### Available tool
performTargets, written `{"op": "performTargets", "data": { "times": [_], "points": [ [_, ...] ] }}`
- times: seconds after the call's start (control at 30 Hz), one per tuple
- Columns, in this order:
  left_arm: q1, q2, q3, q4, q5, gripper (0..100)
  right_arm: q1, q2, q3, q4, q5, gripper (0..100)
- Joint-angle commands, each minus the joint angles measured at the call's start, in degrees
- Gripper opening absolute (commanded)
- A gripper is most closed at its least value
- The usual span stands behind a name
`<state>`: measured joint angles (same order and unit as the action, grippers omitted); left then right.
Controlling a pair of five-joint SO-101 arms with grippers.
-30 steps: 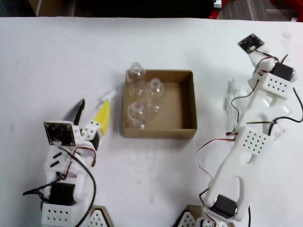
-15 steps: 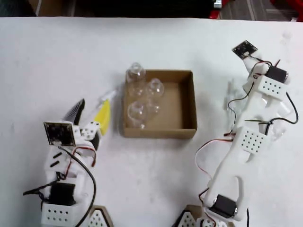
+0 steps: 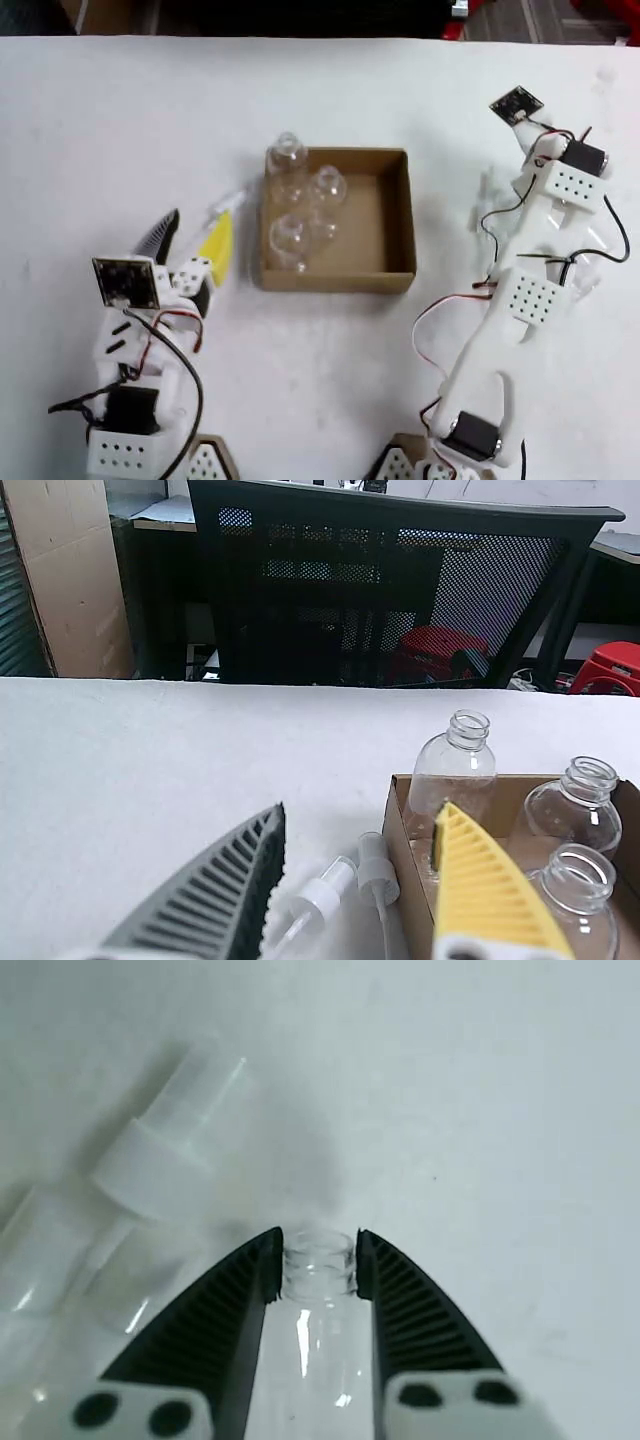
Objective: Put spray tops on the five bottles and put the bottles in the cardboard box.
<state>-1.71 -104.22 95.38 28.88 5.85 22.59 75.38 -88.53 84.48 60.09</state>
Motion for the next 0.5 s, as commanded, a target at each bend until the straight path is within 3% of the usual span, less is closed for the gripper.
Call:
{"op": "performTargets", "data": {
  "times": [0.0, 0.17, 0.47],
  "points": [
    [0.75, -0.66, -0.35, -1.41, -0.79, 22, -0.57, -1.71, -5.01, -1.01, 0.26, 6.6],
    [0.75, -0.66, -0.35, -1.41, -0.79, 22, 0.66, -6.20, -6.86, 0.84, 0.00, 1.2],
    [0.75, -0.66, -0.35, -1.41, -0.79, 22, 0.84, -20.18, -6.77, 11.21, -1.05, 1.6]
  ]
}}
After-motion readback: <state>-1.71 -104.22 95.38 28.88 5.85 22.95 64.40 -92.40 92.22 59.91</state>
